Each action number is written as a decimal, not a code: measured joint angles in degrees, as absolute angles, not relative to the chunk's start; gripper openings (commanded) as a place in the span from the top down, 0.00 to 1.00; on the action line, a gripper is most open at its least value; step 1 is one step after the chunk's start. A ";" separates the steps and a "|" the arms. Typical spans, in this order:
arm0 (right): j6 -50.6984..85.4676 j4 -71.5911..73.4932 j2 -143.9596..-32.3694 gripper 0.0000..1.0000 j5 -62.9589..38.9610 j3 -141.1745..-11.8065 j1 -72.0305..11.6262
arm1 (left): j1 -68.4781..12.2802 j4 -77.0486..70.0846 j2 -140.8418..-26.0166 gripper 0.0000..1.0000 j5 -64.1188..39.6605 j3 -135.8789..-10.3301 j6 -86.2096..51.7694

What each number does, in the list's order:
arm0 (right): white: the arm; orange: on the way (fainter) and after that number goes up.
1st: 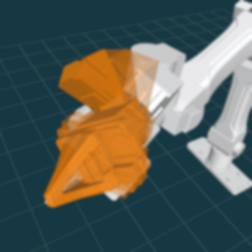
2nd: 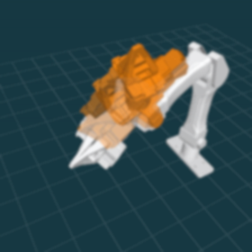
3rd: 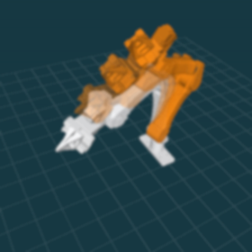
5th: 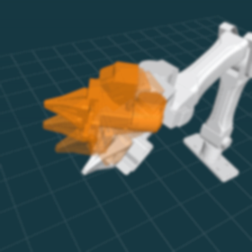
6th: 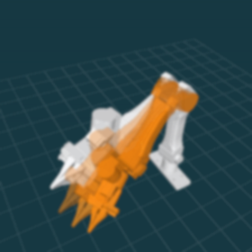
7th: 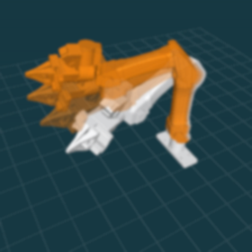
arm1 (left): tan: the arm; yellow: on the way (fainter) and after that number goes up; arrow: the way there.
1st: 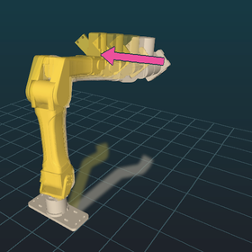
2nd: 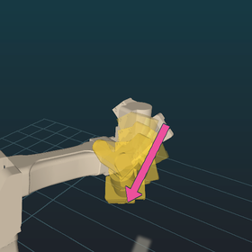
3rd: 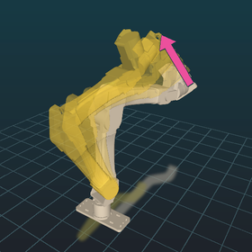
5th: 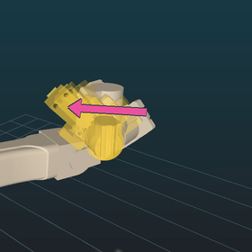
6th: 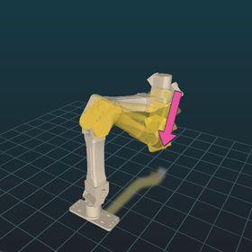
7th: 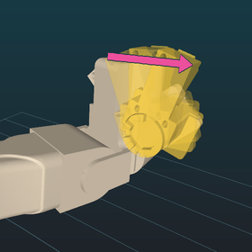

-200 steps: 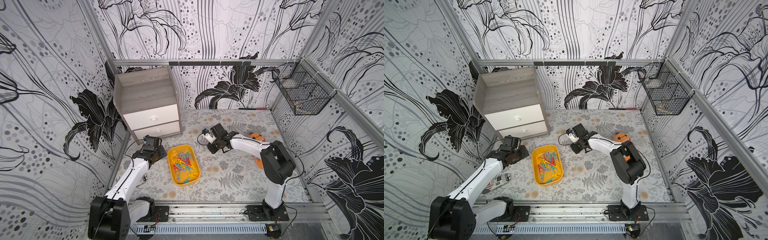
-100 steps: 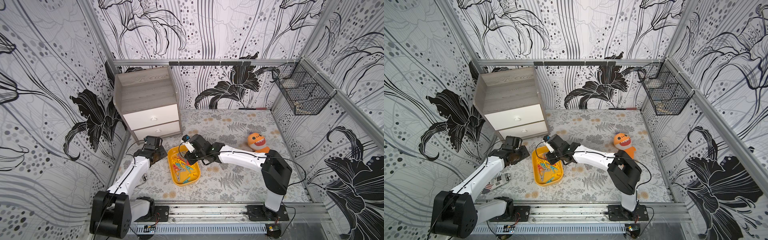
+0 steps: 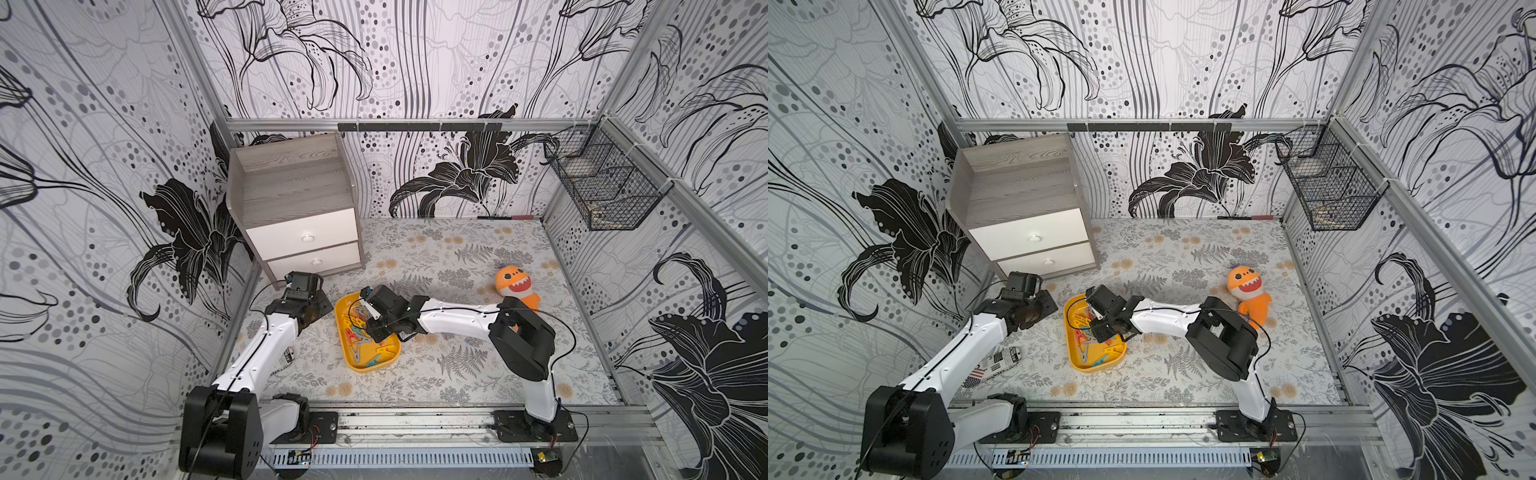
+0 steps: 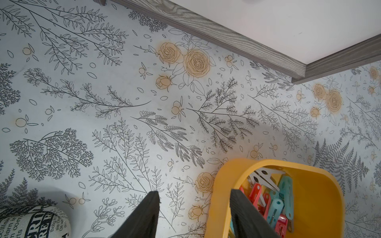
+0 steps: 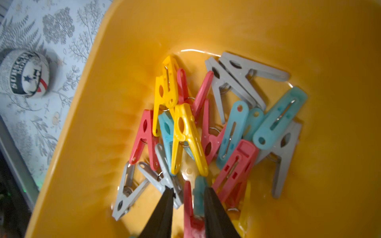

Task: Put the clothespins into the storage box
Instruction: Place the clothespin in the storage box.

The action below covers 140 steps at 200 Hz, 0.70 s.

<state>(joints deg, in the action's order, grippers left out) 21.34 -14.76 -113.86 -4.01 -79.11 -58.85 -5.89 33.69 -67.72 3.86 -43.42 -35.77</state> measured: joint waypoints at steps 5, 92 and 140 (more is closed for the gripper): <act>21.39 -14.98 -113.25 0.60 -3.75 -79.11 -58.85 | -5.89 33.69 -67.77 0.40 3.86 -43.55 -35.77; 12.45 -2.39 -72.58 0.01 9.04 -51.24 -30.89 | -5.63 26.15 -68.62 0.02 7.42 -48.82 -34.26; 3.73 12.14 -56.88 0.01 15.86 -25.26 -12.10 | -5.54 15.11 -69.54 0.02 13.39 -44.27 -32.62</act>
